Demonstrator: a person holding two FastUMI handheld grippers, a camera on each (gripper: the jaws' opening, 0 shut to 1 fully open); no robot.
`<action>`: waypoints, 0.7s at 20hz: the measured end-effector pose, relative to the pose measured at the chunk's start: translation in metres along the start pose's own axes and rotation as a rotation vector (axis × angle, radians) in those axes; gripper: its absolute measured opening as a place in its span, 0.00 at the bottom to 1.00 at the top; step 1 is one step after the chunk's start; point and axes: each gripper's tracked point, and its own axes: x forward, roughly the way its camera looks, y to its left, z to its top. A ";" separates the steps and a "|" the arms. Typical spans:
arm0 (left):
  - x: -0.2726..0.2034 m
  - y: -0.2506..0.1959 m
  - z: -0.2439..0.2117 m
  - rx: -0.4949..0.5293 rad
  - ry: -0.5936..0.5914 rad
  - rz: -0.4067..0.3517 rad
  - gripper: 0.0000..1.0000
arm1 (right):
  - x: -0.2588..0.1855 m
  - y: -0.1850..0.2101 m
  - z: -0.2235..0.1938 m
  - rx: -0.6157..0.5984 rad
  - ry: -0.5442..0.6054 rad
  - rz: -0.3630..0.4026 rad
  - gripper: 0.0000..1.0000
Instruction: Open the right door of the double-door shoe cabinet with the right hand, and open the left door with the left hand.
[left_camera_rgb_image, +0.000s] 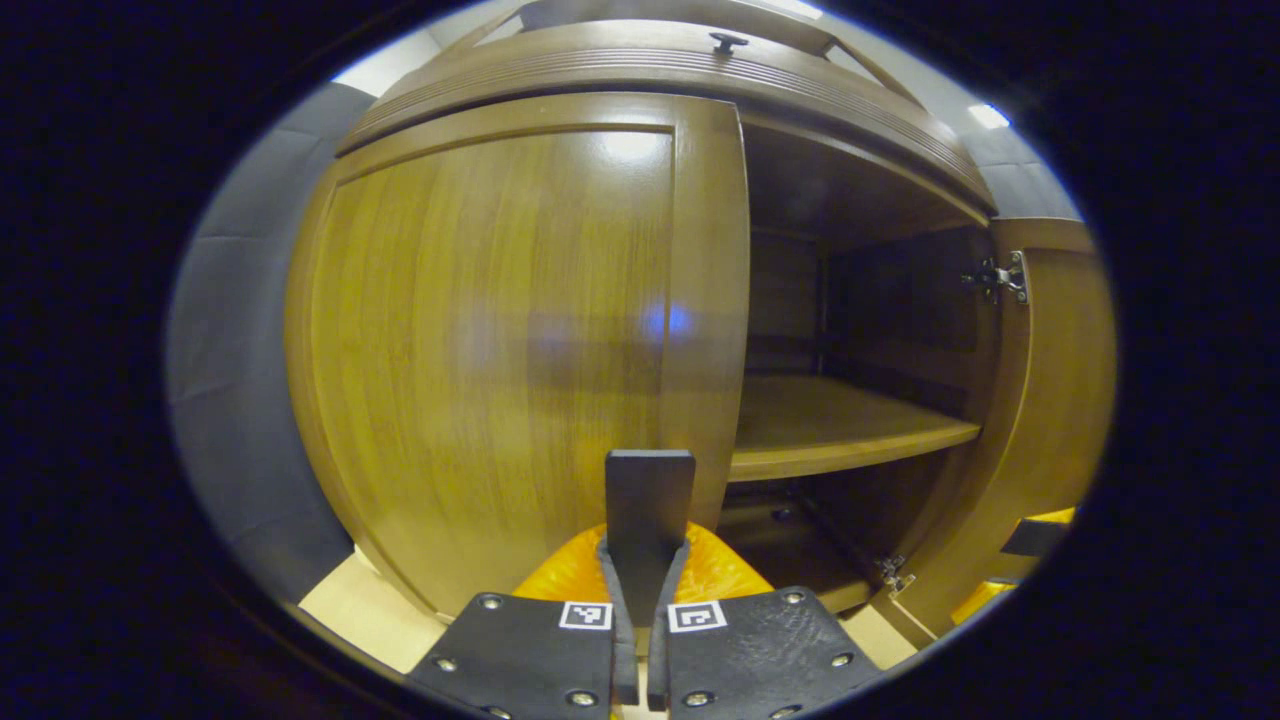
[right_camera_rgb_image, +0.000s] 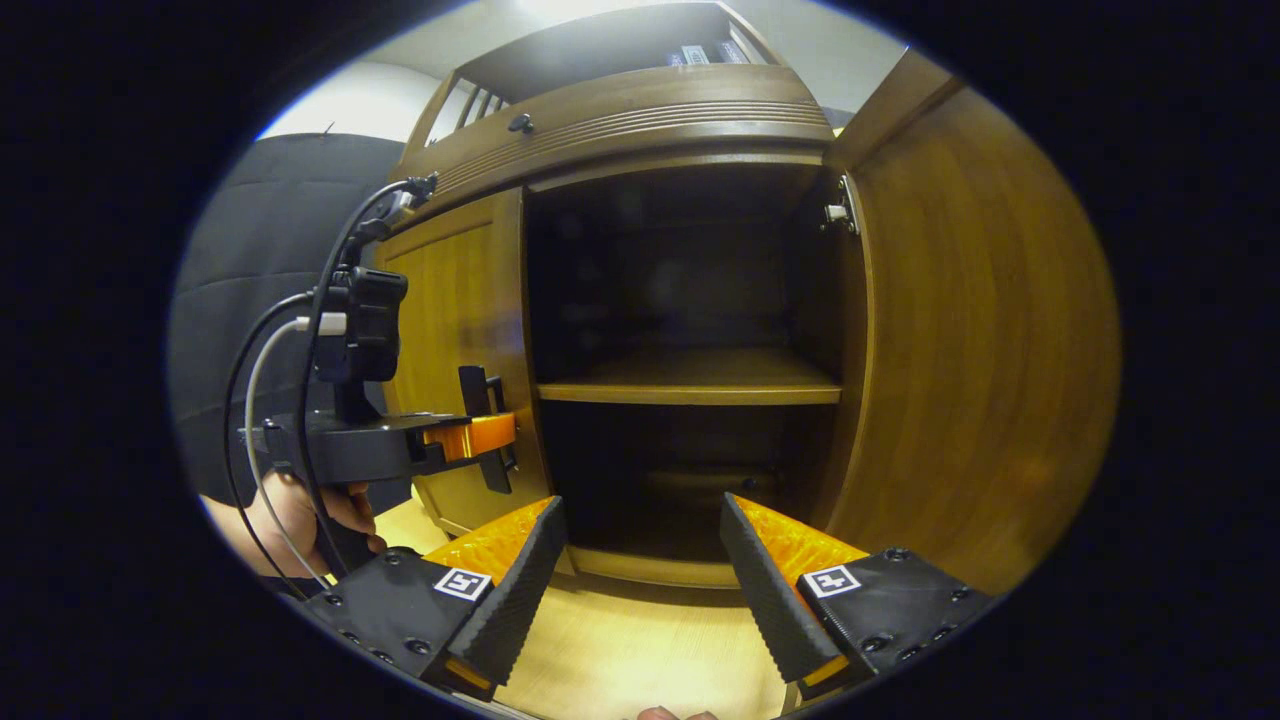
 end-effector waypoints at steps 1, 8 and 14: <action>-0.002 0.001 0.000 -0.002 -0.002 0.002 0.05 | -0.001 0.000 0.000 -0.002 -0.005 0.004 0.98; -0.012 0.003 -0.002 -0.004 -0.007 -0.011 0.06 | -0.007 0.002 0.004 0.005 -0.008 -0.003 0.98; -0.028 0.004 0.004 0.003 -0.011 -0.053 0.06 | -0.028 0.015 -0.001 -0.001 0.008 -0.018 0.98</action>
